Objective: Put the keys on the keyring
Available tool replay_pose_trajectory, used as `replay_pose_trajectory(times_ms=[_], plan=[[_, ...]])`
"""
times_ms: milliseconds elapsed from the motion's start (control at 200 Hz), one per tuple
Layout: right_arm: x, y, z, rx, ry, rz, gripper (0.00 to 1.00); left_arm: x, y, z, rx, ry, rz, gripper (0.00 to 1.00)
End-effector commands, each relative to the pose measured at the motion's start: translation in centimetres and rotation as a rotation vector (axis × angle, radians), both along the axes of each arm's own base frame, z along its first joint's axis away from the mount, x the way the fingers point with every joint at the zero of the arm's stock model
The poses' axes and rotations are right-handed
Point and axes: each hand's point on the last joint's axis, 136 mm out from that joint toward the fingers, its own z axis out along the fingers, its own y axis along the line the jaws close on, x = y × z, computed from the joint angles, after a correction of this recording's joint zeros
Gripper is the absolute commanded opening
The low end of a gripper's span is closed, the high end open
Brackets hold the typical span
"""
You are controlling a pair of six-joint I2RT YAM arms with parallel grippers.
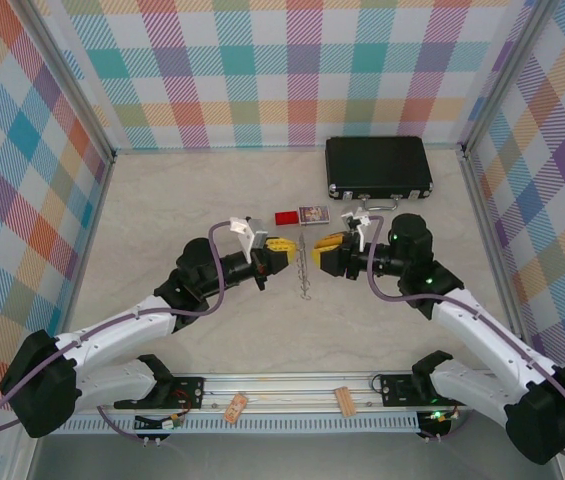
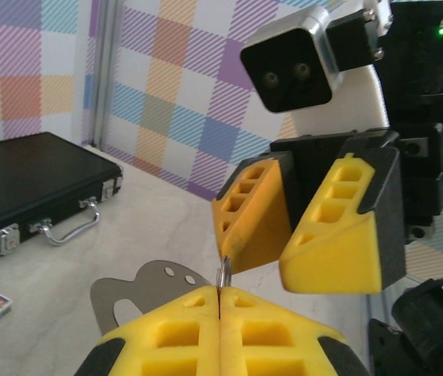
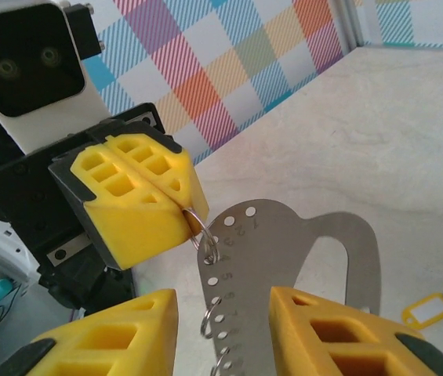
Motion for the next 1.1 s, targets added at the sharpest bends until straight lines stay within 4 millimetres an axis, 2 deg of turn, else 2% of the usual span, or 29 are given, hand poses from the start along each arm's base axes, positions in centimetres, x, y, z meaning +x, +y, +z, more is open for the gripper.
replay_pose_trajectory(times_ms=[0,480,590,675,785,805,830,855,940,1025,1095], plan=[[-0.5,0.6,2.8,0.055,-0.066,0.064,0.32,-1.2,-0.1,3.7,-0.088,-0.038,-0.075,0.0],[-0.6,1.5,3.1,0.07,-0.034,0.139,0.22,-1.5,-0.5,3.9,-0.091,-0.017,-0.114,0.0],[-0.7,1.5,3.1,0.071,-0.035,0.145,0.13,-1.5,-0.5,4.0,-0.094,-0.016,-0.114,0.0],[-0.8,1.5,3.1,0.067,-0.036,0.151,0.0,-1.4,-0.5,4.0,-0.098,-0.011,-0.115,0.0],[-1.0,1.4,3.2,0.063,-0.044,0.146,0.0,-1.3,-0.5,4.0,-0.101,0.005,-0.113,0.0],[-1.0,1.3,3.2,0.064,-0.047,0.144,0.0,-1.2,-0.5,4.1,-0.102,0.008,-0.112,0.04],[-0.9,1.3,3.3,0.065,-0.052,0.138,0.0,-1.2,-0.4,4.1,-0.101,0.013,-0.109,0.15],[-0.9,1.2,3.3,0.065,-0.054,0.132,0.0,-1.1,-0.3,4.0,-0.101,0.02,-0.105,0.21],[-0.9,1.1,3.4,0.065,-0.065,0.119,0.0,-0.5,0.2,4.2,-0.108,0.047,-0.079,0.23],[-0.8,1.0,3.3,0.061,-0.066,0.103,0.0,0.2,0.9,4.4,-0.128,0.083,-0.04,0.41],[-0.8,0.9,3.3,0.058,-0.07,0.1,0.0,0.5,1.5,4.8,-0.141,0.099,-0.037,0.44]])
